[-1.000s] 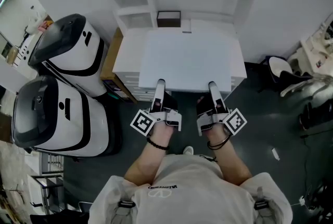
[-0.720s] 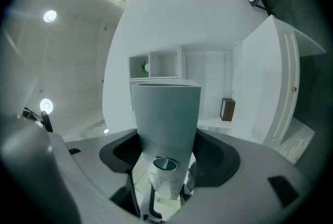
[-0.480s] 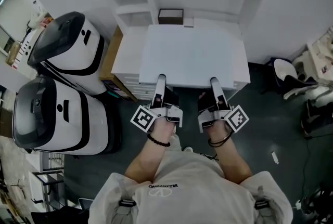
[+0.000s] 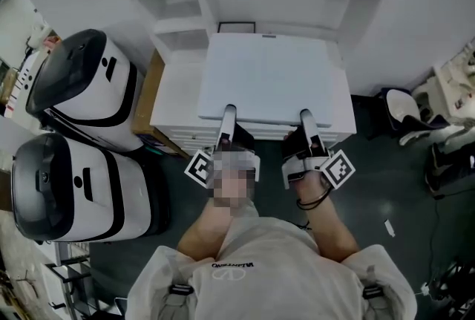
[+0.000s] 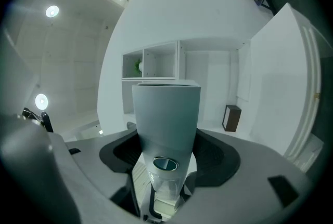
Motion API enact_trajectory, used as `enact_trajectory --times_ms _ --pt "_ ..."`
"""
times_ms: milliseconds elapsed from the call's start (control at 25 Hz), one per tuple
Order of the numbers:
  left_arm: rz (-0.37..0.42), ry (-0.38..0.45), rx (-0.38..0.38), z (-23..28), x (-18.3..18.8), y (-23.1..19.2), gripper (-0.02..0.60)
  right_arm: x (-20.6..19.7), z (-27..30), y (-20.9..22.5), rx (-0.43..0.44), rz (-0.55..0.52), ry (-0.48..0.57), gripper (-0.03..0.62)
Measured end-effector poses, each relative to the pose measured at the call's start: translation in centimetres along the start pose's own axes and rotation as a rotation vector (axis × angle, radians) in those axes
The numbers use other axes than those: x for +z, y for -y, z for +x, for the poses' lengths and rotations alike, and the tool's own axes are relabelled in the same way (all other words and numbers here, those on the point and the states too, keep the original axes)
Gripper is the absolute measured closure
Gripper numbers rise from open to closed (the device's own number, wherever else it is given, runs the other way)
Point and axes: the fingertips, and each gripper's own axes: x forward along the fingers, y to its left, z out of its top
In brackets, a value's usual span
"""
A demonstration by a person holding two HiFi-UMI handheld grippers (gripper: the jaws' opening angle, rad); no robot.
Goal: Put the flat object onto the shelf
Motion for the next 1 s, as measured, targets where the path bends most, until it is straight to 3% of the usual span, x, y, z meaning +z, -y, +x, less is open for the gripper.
enact_trajectory --times_ms 720,1000 --pt "-0.013 -0.087 -0.072 13.8 7.4 -1.9 0.288 0.8 14.0 0.9 0.043 -0.049 0.089 0.292" --pt "-0.013 -0.101 -0.108 16.6 8.0 -0.8 0.29 1.7 16.3 -0.2 0.068 -0.061 0.109 0.292"
